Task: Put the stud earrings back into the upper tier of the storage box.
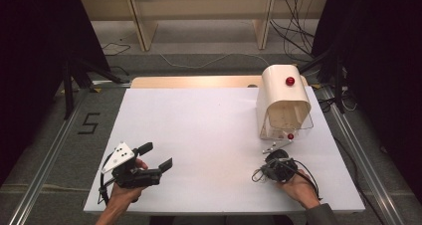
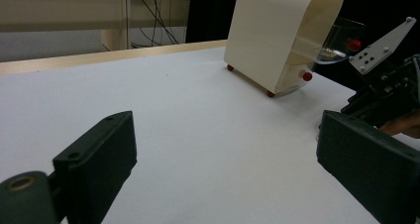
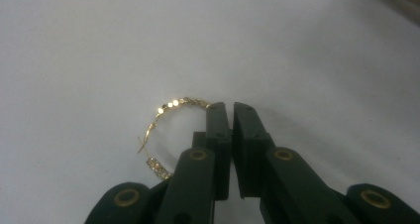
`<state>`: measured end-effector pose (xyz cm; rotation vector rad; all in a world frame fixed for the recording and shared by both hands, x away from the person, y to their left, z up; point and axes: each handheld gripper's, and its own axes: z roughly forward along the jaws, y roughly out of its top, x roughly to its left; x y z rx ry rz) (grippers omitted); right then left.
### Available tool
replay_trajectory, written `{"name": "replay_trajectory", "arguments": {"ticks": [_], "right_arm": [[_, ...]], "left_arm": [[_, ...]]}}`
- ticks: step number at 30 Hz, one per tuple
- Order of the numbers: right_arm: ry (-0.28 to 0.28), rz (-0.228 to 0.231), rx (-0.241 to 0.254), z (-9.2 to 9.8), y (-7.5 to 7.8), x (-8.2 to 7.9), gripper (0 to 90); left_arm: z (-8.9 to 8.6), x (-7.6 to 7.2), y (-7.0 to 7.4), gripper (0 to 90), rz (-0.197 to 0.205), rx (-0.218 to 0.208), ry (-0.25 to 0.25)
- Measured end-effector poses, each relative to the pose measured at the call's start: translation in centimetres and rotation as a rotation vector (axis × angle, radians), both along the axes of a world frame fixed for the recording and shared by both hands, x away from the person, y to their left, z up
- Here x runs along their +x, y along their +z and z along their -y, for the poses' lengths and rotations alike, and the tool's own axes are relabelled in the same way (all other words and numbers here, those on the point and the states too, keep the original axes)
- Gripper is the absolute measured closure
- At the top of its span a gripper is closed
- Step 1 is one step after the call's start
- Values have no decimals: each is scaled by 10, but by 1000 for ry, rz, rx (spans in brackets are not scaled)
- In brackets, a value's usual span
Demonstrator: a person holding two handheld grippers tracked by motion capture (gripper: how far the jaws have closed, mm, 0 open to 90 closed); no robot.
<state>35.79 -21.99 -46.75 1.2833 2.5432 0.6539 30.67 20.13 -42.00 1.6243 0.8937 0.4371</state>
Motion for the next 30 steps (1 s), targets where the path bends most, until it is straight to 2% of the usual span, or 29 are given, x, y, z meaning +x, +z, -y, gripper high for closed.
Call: {"name": "replay_trajectory", "arguments": {"ticks": [11, 15, 17, 18, 30], "right_arm": [[27, 17, -9, -1, 4, -3, 869], [42, 57, -8, -4, 12, -6, 868], [41, 63, -9, -4, 14, -7, 869], [52, 87, -7, -3, 16, -7, 869], [74, 131, 8, -6, 30, -11, 869]], "left_arm": [[-1, 0, 0, 81, 0, -3, 5], [-1, 0, 1, 81, 2, -3, 6], [-1, 0, 0, 81, -3, 1, 6], [0, 0, 0, 81, -2, 2, 6], [-1, 0, 0, 81, 0, -1, 7]]}}
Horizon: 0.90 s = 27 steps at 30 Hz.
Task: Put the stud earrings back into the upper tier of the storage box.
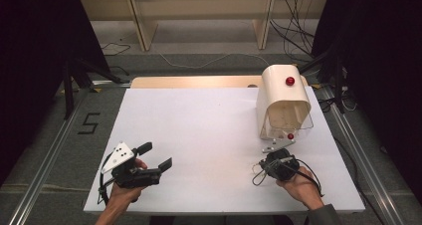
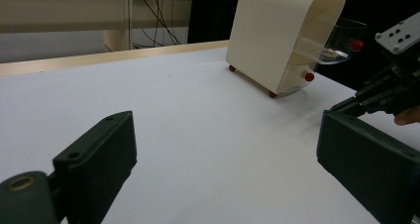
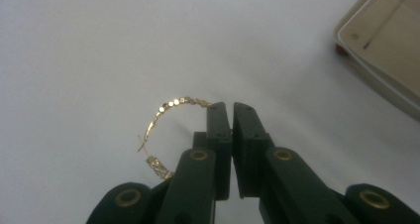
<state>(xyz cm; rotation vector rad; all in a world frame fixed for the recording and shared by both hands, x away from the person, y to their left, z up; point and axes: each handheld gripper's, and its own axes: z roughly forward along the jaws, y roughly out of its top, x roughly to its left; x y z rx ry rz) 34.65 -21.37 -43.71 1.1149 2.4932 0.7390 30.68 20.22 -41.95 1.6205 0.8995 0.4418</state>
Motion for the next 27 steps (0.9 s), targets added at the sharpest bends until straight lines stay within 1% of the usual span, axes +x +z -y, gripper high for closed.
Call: {"name": "replay_trajectory", "arguments": {"ticks": [7, 9, 16, 21, 22, 23, 27], "right_arm": [[17, 32, 12, -3, 10, -3, 869], [14, 29, 17, -3, 11, -3, 869], [28, 63, 34, -3, 19, -5, 869], [38, 85, 66, -2, 29, -8, 868], [42, 92, 84, -2, 34, -8, 868], [42, 92, 84, -2, 34, -8, 868], [45, 107, 107, 1, 42, -8, 868]], "left_arm": [[0, 0, 0, 81, -2, 1, 0], [0, 0, 0, 81, 0, 0, -2], [0, 0, 0, 81, 2, -2, -2], [0, 0, 0, 81, 1, -3, -3], [0, 0, 0, 81, 2, -3, -3], [0, 0, 0, 81, 2, -4, -3], [0, 0, 0, 81, 4, -3, -3]]}}
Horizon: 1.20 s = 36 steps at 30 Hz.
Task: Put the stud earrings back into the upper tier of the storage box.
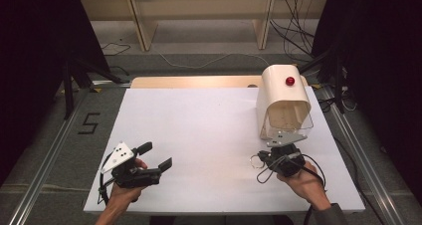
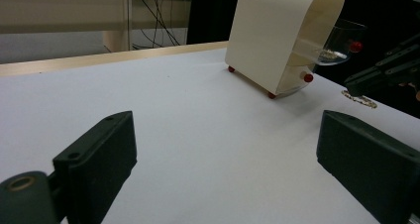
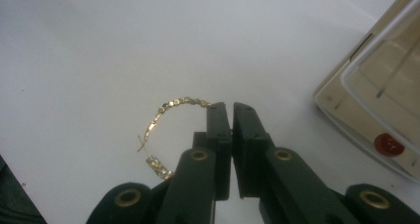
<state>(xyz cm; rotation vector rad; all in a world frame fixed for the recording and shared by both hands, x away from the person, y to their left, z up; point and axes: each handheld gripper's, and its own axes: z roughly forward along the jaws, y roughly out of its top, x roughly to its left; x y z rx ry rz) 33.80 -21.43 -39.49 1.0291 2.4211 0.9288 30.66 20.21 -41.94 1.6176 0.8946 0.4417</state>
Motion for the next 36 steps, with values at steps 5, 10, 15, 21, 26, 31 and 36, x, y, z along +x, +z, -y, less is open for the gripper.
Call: {"name": "replay_trajectory", "arguments": {"ticks": [5, 10, 15, 21, 26, 31, 36], "right_arm": [[-9, 27, 18, 3, 10, 0, 868], [-12, 43, 42, 6, 20, 1, 868], [-23, 71, 71, 11, 32, 2, 868], [-38, 102, 92, 17, 46, 5, 868], [-67, 135, 114, 27, 58, 9, 868], [-98, 152, 133, 36, 63, 13, 867], [-125, 164, 151, 44, 67, 18, 868]], "left_arm": [[0, 0, 0, 81, -1, -2, -2], [0, 0, 0, 81, 2, -1, -2], [0, 0, 0, 81, 4, -2, -1], [0, 0, 0, 80, 7, -6, -2], [0, 0, 0, 80, 8, -10, -2], [1, -1, 0, 80, 11, -7, -3], [0, -1, 0, 80, 11, -9, -3]]}}
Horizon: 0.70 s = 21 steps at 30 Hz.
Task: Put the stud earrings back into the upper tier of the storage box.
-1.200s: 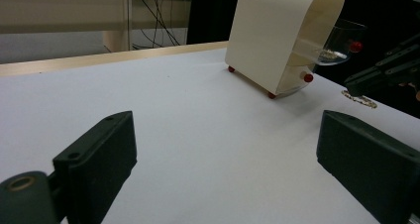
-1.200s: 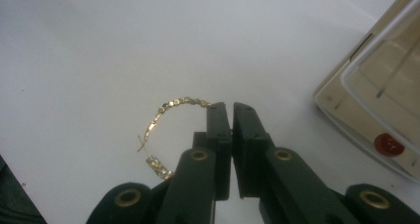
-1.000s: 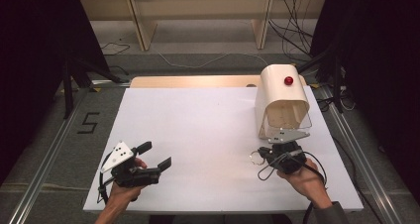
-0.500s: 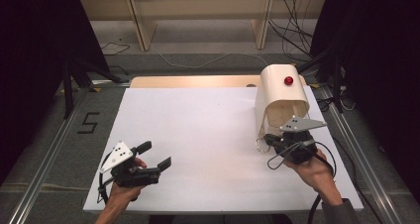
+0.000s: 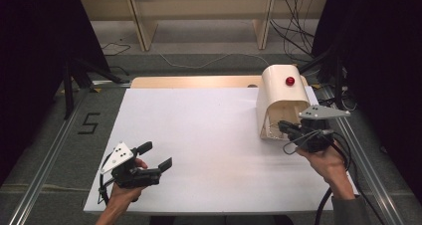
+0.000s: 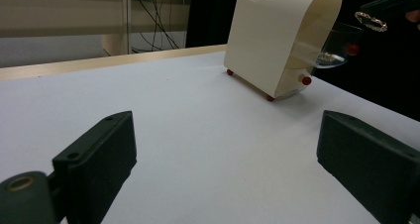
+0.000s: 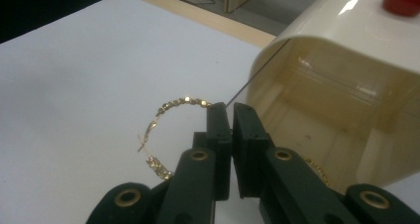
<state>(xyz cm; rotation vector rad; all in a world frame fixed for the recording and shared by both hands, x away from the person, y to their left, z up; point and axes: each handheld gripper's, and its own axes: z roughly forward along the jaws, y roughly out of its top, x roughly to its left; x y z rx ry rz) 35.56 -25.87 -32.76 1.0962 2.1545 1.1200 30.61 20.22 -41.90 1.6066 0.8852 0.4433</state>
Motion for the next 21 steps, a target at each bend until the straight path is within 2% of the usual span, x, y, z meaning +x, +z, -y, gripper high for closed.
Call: {"name": "replay_trajectory", "arguments": {"ticks": [9, 21], "right_arm": [[-58, 21, 5, 11, 7, 14, 868], [-137, 17, -10, 24, 4, 29, 867]], "left_arm": [[0, 0, 0, 80, -2, 0, 1], [0, 0, 0, 80, -1, 0, 1]]}}
